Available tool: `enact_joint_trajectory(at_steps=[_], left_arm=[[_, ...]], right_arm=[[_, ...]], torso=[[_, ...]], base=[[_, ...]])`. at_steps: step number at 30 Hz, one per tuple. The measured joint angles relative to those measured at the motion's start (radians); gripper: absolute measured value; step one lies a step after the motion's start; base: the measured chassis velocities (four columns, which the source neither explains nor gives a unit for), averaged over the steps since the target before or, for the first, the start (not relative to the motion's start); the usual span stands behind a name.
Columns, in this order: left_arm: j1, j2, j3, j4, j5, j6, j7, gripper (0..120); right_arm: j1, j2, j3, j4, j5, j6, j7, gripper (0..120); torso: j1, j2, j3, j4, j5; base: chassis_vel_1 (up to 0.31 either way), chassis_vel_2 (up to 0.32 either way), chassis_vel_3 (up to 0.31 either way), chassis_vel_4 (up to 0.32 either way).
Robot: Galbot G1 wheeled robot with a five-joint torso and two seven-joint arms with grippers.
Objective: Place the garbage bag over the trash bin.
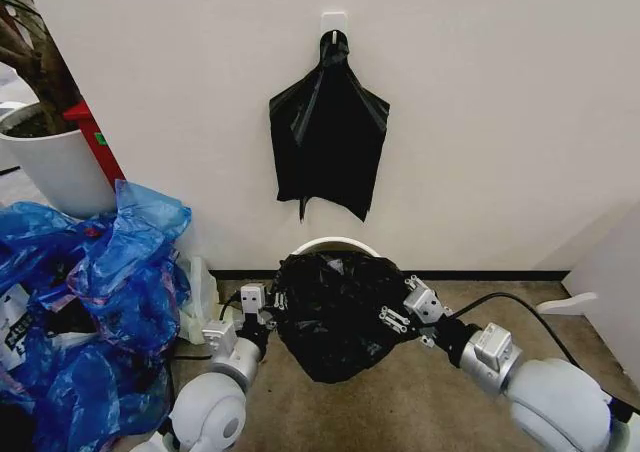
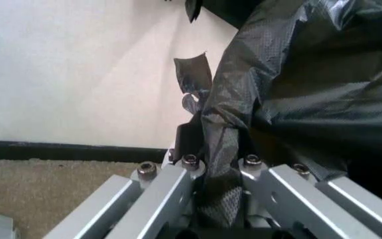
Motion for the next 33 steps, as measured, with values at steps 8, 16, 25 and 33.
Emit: enact_joint_trajectory(at_steps=[8,16,25,33], left_arm=[[0.017,0.004,0.0,-0.004,0.043,0.0,0.026,1],[0.041,0.013,-0.005,0.032,0.189,-0.049,0.144,1],[0.06,0.026,-0.012,0.03,0.268,-0.095,0.269,1],[0.07,0.033,-0.02,0.029,0.304,-0.134,0.335,1]], right_arm=[[0.015,-0.005,0.012,-0.005,-0.02,0.024,0.024,1],[0.033,-0.022,0.032,0.027,0.091,0.008,0.068,0],[0.071,-0.046,0.056,-0.066,0.22,0.016,0.018,0],[0.112,-0.083,0.083,-0.17,0.284,0.047,-0.102,0]], torso=[[0.0,0.0,0.0,0.0,0.0],[0.0,0.0,0.0,0.0,0.0],[0.0,0.0,0.0,0.0001,0.0001],[0.0,0.0,0.0,0.0,-0.0001]], base=[[0.0,0.0,0.0,0.0],[0.0,0.0,0.0,0.0],[0.0,0.0,0.0,0.0],[0.0,0.0,0.0,0.0]])
